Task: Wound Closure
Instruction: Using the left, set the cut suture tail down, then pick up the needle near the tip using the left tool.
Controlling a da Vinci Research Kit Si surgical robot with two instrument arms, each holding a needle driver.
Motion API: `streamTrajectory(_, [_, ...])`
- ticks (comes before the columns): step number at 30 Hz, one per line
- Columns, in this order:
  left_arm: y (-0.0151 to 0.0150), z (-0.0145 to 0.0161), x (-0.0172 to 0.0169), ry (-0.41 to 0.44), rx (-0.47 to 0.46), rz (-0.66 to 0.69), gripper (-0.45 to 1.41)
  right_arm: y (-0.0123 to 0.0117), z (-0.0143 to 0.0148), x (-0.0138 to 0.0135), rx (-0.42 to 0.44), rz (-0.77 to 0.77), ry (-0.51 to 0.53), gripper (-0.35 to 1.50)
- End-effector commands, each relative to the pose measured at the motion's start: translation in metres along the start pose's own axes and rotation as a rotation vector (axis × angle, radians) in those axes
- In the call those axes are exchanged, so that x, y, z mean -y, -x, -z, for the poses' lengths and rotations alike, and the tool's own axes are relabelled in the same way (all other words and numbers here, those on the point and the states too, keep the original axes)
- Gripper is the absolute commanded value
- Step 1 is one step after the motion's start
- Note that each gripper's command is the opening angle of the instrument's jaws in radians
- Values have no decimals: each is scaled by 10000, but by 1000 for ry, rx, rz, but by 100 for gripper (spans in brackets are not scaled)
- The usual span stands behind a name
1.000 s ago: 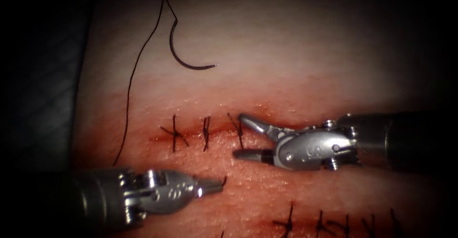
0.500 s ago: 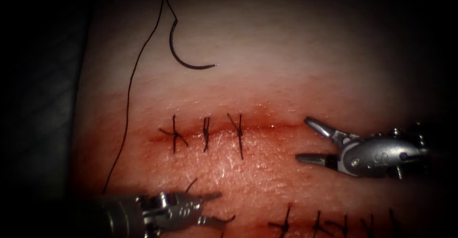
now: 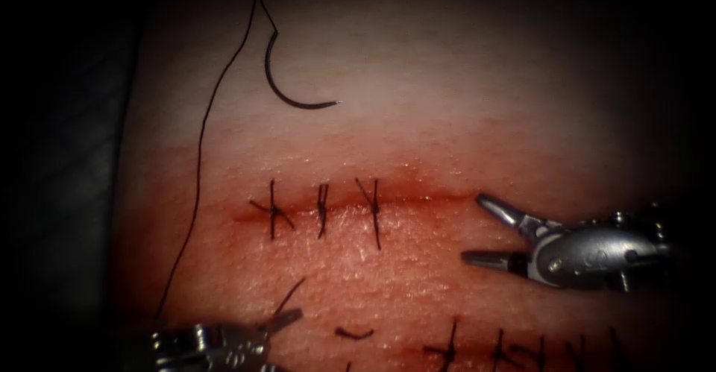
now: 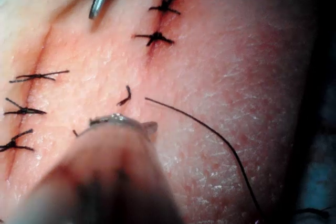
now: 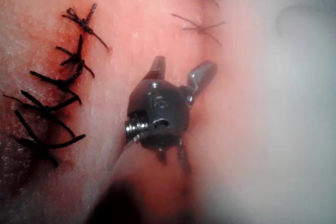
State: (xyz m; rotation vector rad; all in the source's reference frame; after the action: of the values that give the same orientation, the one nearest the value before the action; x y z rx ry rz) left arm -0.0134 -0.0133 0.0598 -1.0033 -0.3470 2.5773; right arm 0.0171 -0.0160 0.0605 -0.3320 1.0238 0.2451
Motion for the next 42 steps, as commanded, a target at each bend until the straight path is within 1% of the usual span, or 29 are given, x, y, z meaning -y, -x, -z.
streamTrajectory(1, [-4,-3,2,-9,-23,10,42,-1,-7,4,3,1,-10,148])
streamTrajectory(2, [-13,7,6,-12,-53,25,42,-4,-5,4,4,0,-10,148])
streamTrajectory(5, [-26,20,16,-18,-98,50,52,-11,-4,1,-6,-6,-21,148])
streamTrajectory(7, [-40,31,30,-57,-167,40,52,-18,-2,-3,-21,-36,-42,148])
streamTrajectory(9, [-48,35,43,-75,-196,27,46,-23,1,-5,-23,-63,-46,148])
streamTrajectory(10, [-55,37,61,-79,-208,6,46,-25,5,-6,-22,-94,-52,148])
streamTrajectory(11, [-58,37,69,-82,-202,2,46,-26,6,-6,-22,-100,-53,147])
streamTrajectory(13, [-63,35,87,-98,-181,15,46,-27,9,-7,-24,-107,-53,147])
streamTrajectory(14, [-67,32,101,-124,-153,19,46,-28,13,-8,-26,-113,-56,147])
streamTrajectory(16, [-69,26,117,-151,-125,19,47,-28,17,-10,-29,-114,-61,147])
streamTrajectory(18, [-70,19,132,-162,-112,13,46,-29,23,-13,-20,-121,-60,147])
streamTrajectory(20, [-69,13,145,-162,-109,3,42,-31,29,-16,-18,-122,-63,147])
streamTrajectory(21, [-67,5,160,-168,-99,1,41,-33,35,-17,-19,-123,-67,145])
streamTrajectory(22, [-65,2,166,-178,-92,0,41,-34,37,-17,-20,-122,-67,143])
streamTrajectory(25, [-60,-11,186,-211,-43,-7,41,-35,42,-16,-19,-121,-68,143])
streamTrajectory(26, [-56,-21,199,-222,-3,-12,41,-35,44,-15,-19,-120,-68,143])
streamTrajectory(28, [-52,-31,211,-220,24,-15,42,-35,45,-15,-19,-120,-68,143])
streamTrajectory(29, [-47,-42,223,-204,45,-21,42,-35,44,-14,-19,-119,-68,143])
streamTrajectory(31, [-39,-56,240,-199,82,-30,44,-34,44,-14,-19,-118,-67,143])
streamTrajectory(34, [-26,-70,256,-191,125,-47,46,-32,44,-12,-20,-116,-66,143])
streamTrajectory(38, [-13,-80,269,-164,155,-63,52,-30,43,-9,-23,-114,-62,143])
streamTrajectory(42, [1,-89,274,-125,206,-6,57,-28,43,-8,-23,-112,-60,143])
